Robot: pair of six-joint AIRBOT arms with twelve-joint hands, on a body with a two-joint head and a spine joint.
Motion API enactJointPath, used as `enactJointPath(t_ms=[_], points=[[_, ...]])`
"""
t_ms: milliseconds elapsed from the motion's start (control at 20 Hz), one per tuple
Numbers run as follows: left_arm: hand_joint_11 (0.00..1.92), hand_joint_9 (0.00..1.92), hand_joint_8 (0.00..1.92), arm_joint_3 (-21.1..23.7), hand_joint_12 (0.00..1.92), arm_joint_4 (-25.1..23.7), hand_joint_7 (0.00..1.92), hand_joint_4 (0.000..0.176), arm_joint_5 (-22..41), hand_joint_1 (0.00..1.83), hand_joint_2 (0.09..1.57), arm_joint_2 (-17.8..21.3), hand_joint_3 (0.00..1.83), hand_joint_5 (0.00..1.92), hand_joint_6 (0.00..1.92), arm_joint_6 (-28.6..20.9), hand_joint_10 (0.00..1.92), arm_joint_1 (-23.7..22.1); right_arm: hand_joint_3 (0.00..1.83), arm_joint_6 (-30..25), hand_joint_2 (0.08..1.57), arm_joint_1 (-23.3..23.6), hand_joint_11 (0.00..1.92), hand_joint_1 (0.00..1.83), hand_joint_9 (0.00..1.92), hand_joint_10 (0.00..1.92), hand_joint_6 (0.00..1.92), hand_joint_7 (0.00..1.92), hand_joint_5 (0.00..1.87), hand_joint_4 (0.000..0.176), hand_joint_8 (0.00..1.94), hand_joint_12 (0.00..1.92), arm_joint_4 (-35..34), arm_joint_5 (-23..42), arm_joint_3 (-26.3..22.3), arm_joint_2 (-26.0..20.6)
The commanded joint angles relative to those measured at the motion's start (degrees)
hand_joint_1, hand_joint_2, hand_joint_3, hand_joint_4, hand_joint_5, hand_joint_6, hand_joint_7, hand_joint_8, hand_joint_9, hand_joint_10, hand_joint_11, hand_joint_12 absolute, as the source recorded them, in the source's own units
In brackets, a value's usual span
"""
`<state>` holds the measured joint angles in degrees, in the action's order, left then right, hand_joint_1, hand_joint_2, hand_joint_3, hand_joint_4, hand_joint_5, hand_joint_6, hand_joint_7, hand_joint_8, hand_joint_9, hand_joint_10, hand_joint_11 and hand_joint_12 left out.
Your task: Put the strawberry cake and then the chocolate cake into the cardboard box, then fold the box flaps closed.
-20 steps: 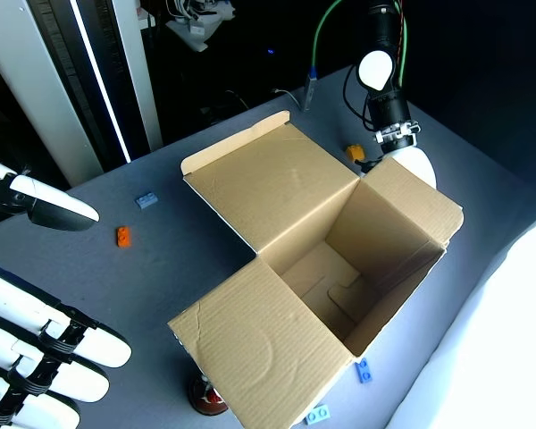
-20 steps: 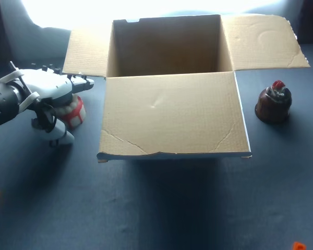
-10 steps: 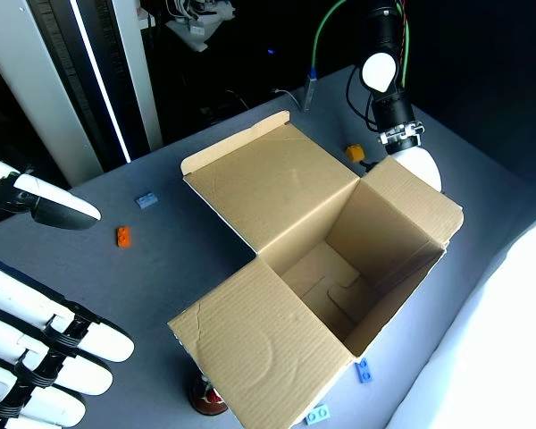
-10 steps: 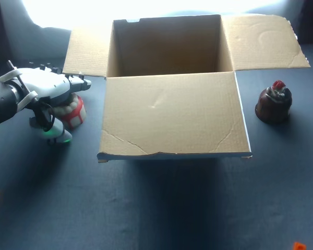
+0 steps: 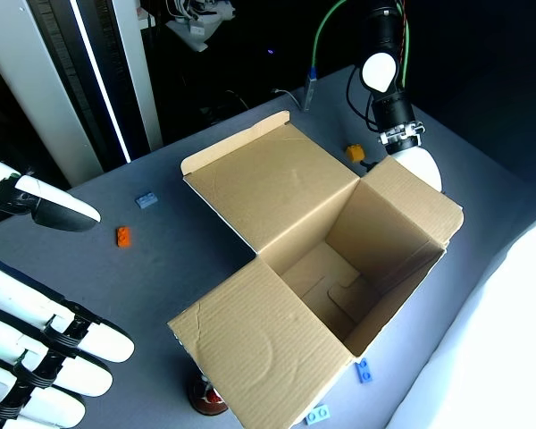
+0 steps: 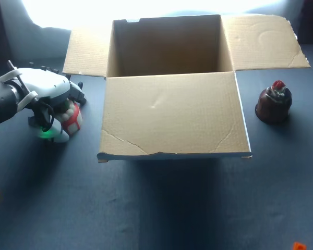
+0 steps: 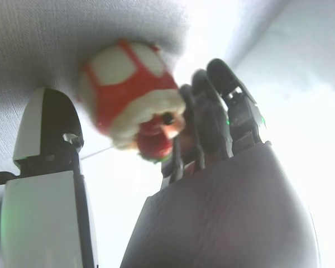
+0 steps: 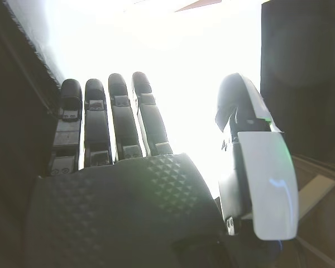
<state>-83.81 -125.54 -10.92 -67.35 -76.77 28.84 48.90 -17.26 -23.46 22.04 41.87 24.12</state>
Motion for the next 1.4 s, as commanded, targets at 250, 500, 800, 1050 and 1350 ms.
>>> enactJointPath(t_ms=[250, 500, 800, 1050, 1350], points=[[0.41, 0.61, 1.43, -0.15, 1.74, -0.37, 0.80, 0.000, -2.84, 1.17, 1.22, 0.37, 0.00, 0.77, 1.20, 0.32, 1.38, -0.31, 0.00, -0.15, 1.21, 0.88, 0.00, 0.21, 0.15, 0.01, 0.00, 0.19, 0.21, 0.000, 0.01, 0.49, 0.07, 6.75, -0.01, -0.69], [0.35, 0.59, 1.43, 0.06, 1.81, 0.09, 0.78, 0.013, -1.96, 1.16, 1.23, 1.26, 0.00, 0.76, 1.28, 0.32, 1.43, -1.18, 0.00, -0.13, 1.21, 0.87, 0.00, 0.22, 0.14, 0.00, 0.00, 0.16, 0.20, 0.000, 0.00, 0.41, 0.08, 6.75, -0.01, -0.69], [0.34, 0.58, 1.43, 0.46, 1.82, 1.17, 0.77, 0.017, 0.16, 1.15, 1.24, 3.98, 0.00, 0.74, 1.31, 0.32, 1.40, -3.10, 0.00, 0.05, 1.21, 0.86, 0.00, 0.24, 0.13, 0.00, 0.00, 0.16, 0.22, 0.000, 0.00, 0.40, 0.08, 6.75, -0.01, -0.69], [0.31, 0.57, 1.39, 1.77, 1.82, 3.93, 0.79, 0.022, 0.65, 1.15, 1.23, 7.56, 0.00, 0.75, 1.31, 0.31, 1.41, -4.82, 0.00, 0.34, 1.22, 0.86, 0.00, 0.18, 0.10, 0.00, 0.00, 0.16, 0.22, 0.000, 0.00, 0.39, 0.08, 6.75, -0.01, -0.70], [0.32, 0.61, 1.31, 2.12, 1.78, 5.63, 0.81, 0.028, 3.77, 1.15, 1.22, 10.27, 0.00, 0.73, 1.35, 0.37, 1.30, -10.08, 0.00, 0.64, 1.23, 0.86, 0.00, 0.16, 0.12, 0.01, 0.00, 0.18, 0.23, 0.000, 0.00, 0.42, 0.08, 6.77, -0.01, -0.70]])
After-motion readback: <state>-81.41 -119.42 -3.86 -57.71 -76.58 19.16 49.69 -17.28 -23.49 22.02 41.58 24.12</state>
